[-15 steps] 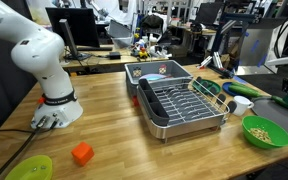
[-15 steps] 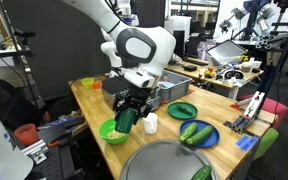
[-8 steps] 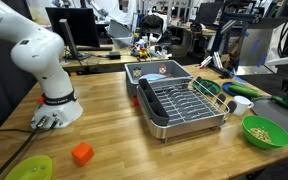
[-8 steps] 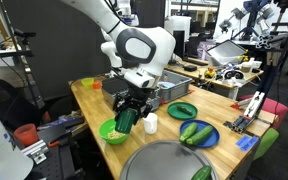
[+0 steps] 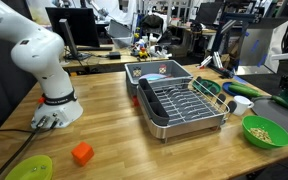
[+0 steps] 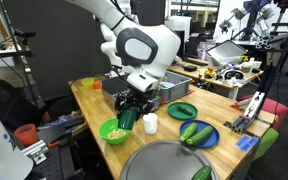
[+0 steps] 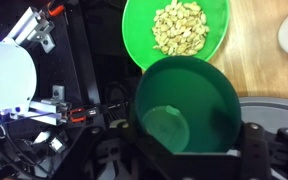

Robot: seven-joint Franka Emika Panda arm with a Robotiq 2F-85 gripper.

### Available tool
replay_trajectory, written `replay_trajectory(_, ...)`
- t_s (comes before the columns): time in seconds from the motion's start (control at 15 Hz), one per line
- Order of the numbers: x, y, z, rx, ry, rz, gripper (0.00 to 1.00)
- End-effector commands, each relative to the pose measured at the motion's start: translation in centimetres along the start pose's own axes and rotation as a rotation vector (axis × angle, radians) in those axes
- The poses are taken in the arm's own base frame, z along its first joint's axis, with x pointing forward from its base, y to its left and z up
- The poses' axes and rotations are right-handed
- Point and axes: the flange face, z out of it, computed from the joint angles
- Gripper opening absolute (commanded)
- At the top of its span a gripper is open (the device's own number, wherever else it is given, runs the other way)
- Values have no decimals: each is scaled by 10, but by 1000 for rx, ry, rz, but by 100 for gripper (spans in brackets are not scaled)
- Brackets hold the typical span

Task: Pour the contents of the green cup into the green bowl

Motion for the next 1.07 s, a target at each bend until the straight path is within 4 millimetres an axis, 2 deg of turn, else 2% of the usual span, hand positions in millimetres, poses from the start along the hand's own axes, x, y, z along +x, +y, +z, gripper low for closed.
replay_trajectory(0.0,38,-1,-13,76,-178,-46,52)
replay_trajectory(0.27,81,-8,-20,188,-361,-89,52)
replay_trajectory(0.4,90,-19,-20,211,-412,-113,52)
replay_trajectory(0.67,92,-42,-18,177,-412,-141,52)
replay_trajectory(0.73,90,-34,-16,203,-393,-117,77)
replay_trajectory(1.0,90,-42,-16,185,-398,-124,77)
